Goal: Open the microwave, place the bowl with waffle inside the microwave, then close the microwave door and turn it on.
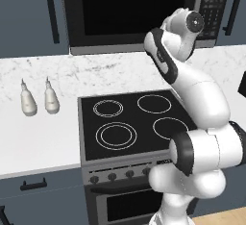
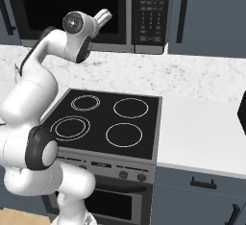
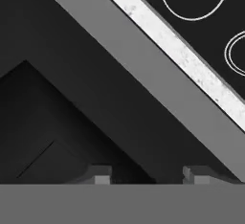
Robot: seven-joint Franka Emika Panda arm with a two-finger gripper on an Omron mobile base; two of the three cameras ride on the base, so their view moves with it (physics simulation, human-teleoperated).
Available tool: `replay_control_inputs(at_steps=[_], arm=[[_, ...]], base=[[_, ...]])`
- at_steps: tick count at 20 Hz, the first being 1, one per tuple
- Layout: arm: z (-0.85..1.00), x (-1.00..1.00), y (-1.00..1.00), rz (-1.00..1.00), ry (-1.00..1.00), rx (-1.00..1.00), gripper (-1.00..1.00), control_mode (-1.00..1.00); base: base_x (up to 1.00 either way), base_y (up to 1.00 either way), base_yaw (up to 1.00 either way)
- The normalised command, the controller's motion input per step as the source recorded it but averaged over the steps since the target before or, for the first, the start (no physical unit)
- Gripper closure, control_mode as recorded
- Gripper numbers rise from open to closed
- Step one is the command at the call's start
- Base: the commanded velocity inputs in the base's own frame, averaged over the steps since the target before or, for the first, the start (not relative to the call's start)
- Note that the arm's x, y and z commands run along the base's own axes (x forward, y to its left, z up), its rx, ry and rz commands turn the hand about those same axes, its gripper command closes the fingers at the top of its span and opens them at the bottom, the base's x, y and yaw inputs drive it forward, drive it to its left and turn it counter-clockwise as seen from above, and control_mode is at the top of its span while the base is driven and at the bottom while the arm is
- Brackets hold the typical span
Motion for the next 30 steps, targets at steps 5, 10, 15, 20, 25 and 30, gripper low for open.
replay_control_inputs(at_steps=[5, 10, 15, 20, 25, 30], arm=[[0.02, -0.67, -0.18, 0.06, -0.2, 0.2, -1.0, -1.0], [0.09, -1.0, -0.3, 0.09, -0.15, 0.15, -1.0, -1.0], [0.0, -0.94, -0.6, 0.11, -0.18, 0.02, -1.0, -1.0], [-0.01, -0.5, -0.98, 0.05, -0.06, -0.01, -1.0, -1.0], [-0.18, -0.08, -0.57, 0.12, 0.0, -0.06, -1.0, -1.0], [-0.13, 0.0, 0.0, 0.14, 0.01, -0.04, -1.0, -1.0]], base=[[0.0, 0.0, 0.0], [0.0, 0.0, 0.0], [0.0, 0.0, 0.0], [0.0, 0.0, 0.0], [0.0, 0.0, 0.0], [0.0, 0.0, 0.0]])
